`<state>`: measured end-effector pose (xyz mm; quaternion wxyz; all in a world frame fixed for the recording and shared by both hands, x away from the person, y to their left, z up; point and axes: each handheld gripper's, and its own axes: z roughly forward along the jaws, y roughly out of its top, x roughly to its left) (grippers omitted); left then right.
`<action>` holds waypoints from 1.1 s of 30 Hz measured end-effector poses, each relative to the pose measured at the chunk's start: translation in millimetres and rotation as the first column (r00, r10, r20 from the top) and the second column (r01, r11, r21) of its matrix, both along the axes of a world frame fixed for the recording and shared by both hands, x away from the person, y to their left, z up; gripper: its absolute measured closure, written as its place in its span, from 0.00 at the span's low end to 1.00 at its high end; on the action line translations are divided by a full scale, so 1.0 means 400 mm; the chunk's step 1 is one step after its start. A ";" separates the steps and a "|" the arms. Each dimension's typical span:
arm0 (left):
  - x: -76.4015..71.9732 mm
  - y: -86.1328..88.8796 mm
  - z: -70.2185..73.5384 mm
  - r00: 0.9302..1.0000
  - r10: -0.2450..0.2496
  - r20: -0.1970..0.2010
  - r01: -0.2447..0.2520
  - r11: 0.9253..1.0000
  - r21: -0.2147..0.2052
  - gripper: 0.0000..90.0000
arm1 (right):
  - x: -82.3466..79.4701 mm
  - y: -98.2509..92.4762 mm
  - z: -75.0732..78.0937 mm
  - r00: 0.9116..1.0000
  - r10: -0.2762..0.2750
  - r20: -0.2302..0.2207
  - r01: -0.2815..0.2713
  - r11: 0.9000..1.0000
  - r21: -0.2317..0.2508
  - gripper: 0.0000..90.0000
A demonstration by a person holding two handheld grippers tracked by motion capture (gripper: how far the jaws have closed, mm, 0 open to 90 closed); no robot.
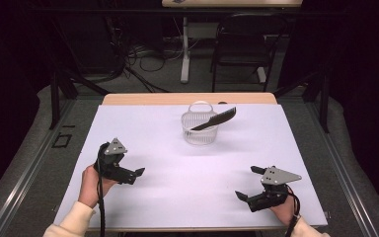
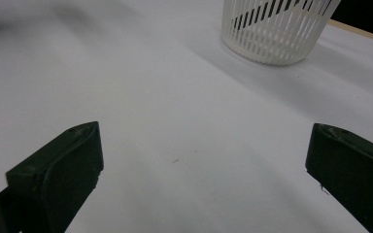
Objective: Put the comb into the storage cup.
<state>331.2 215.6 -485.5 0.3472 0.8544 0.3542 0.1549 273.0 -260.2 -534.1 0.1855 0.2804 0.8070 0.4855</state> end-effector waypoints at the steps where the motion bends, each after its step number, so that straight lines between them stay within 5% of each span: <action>1: -0.004 0.002 -0.003 1.000 -0.001 0.003 0.001 1.000 0.002 0.00 | 0.000 0.000 0.000 1.000 0.001 0.001 -0.001 1.000 -0.002 0.00; 33: -0.113 0.048 -0.099 0.997 0.067 0.039 -0.065 0.996 -0.063 0.00 | 0.002 -0.001 -0.001 1.000 -0.005 -0.006 0.005 1.000 -0.008 0.00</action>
